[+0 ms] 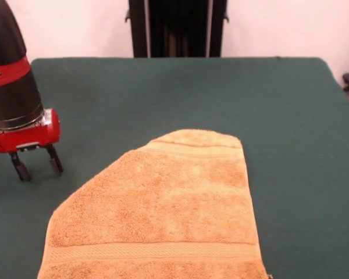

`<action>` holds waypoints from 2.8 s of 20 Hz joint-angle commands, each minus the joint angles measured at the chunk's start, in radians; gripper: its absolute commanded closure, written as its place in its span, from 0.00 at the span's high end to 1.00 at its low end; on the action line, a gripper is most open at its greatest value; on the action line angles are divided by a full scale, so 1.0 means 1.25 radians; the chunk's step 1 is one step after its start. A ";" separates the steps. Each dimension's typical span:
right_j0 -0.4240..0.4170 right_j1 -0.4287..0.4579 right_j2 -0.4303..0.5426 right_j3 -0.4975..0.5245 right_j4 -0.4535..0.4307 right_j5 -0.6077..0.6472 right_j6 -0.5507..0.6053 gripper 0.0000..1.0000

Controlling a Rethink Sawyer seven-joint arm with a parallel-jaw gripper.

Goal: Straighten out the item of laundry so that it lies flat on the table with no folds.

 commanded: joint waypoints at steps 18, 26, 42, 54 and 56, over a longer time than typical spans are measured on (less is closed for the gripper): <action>-0.296 0.199 0.368 0.182 0.063 -0.163 -0.226 1.00; -0.297 0.207 0.386 0.191 0.037 -0.144 -0.258 1.00; -0.266 0.138 0.332 0.227 -0.019 -0.148 -0.138 1.00; -0.244 0.146 0.293 0.214 -0.015 -0.155 -0.075 1.00; -0.243 0.153 0.287 0.213 -0.006 -0.160 -0.054 1.00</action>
